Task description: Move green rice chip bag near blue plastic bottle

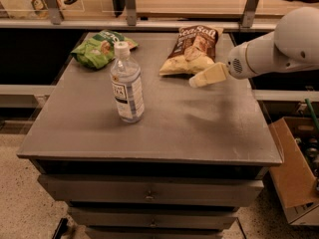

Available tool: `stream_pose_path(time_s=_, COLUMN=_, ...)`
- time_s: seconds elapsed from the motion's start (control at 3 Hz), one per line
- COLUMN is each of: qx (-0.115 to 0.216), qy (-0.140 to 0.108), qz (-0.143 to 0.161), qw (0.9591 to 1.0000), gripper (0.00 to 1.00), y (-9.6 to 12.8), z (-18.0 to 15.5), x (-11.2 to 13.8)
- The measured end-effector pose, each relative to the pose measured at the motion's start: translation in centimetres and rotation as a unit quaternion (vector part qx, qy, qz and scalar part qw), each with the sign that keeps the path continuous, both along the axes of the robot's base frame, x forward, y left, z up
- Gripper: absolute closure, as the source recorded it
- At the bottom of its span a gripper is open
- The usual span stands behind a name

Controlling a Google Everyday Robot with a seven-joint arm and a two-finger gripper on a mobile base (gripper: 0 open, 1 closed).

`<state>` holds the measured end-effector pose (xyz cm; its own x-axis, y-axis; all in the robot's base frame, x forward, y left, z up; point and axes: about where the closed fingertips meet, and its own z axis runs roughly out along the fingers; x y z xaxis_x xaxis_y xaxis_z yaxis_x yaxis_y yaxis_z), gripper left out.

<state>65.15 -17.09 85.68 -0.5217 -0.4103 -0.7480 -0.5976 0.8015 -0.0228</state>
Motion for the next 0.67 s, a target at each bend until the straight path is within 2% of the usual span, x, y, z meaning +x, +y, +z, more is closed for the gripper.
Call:
stream_pose_path(time_s=0.33, qx=0.015, qy=-0.013, qz=-0.012, qw=0.9997, gripper=0.0, y=0.2, z=-0.2, x=1.8)
stream_pose_path(time_s=0.67, qx=0.02, qy=-0.023, qz=0.009, qw=0.9995, gripper=0.0, y=2.0, z=0.1, x=3.8)
